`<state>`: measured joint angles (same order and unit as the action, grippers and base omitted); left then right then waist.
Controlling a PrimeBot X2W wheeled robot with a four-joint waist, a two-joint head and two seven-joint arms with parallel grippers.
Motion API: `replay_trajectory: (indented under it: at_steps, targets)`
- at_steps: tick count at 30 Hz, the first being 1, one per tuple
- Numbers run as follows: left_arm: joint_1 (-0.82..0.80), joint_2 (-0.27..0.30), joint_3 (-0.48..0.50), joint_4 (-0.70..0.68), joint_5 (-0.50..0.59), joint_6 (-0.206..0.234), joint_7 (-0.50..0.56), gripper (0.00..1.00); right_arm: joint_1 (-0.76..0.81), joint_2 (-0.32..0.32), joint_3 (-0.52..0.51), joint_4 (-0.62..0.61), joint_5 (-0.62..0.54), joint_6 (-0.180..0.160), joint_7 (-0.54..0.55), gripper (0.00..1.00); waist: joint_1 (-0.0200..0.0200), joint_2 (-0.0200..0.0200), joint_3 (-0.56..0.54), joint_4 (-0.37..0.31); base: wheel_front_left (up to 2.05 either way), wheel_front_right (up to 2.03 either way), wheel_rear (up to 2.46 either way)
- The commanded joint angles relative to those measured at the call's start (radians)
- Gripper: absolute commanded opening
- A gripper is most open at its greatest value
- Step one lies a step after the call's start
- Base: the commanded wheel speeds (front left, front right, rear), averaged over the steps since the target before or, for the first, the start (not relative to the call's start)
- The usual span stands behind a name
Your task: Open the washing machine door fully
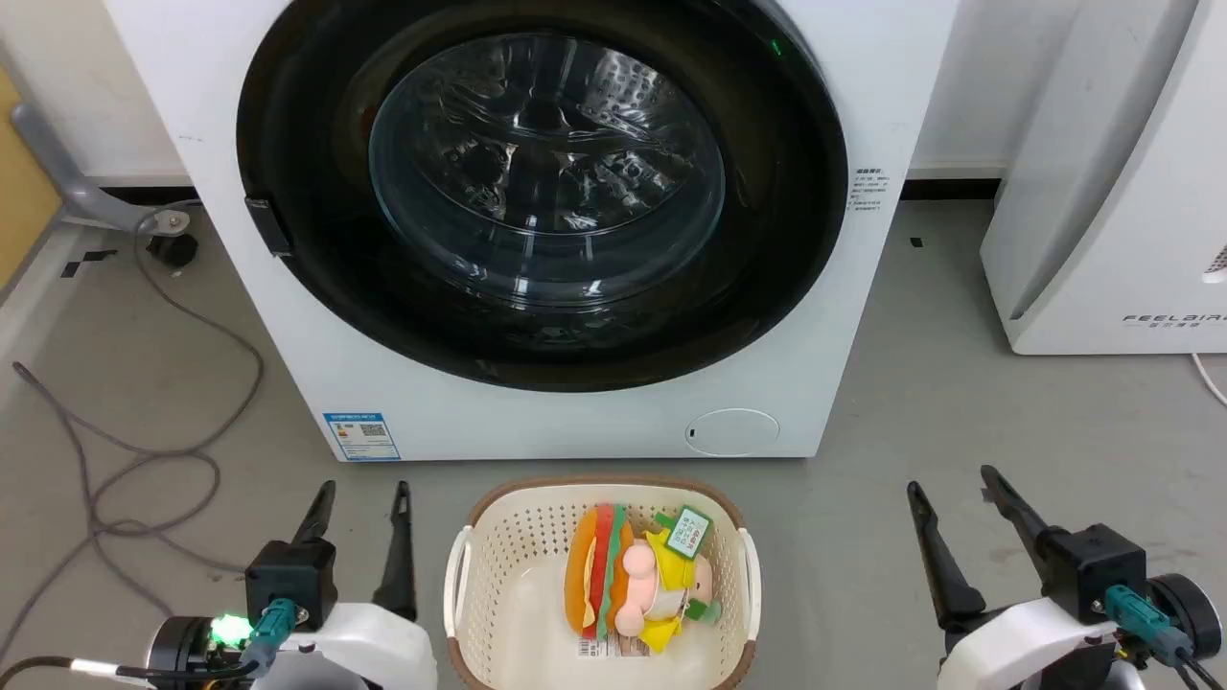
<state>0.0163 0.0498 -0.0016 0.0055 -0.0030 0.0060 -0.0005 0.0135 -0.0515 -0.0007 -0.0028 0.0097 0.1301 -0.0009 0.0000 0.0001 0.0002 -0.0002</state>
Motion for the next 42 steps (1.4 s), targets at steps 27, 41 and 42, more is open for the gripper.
replay_trajectory:
  at_steps: [27, 41, 42]
  targets:
    - [-0.028, 0.001, -0.065, 0.059, -0.062, 0.022, -0.065, 1.00, -0.026, 0.000, -0.009, 0.059, 0.453, 0.000, -0.065, 0.00, 0.0000, -0.0001, -0.001, 0.001, 0.00, 0.00, 0.00]
    - [-0.047, 0.017, -0.088, 0.065, -0.077, 0.036, -0.092, 1.00, -0.096, -0.006, -0.045, 0.108, 0.711, 0.000, -0.092, 0.00, 0.0000, -0.0001, 0.010, 0.003, 0.00, 0.00, 0.00]
    - [-0.049, 0.019, -0.090, 0.065, -0.078, 0.037, -0.094, 1.00, -0.106, -0.010, -0.048, 0.115, 0.729, 0.000, -0.094, 0.00, 0.0000, -0.0001, 0.012, 0.004, 0.00, 0.00, 0.00]
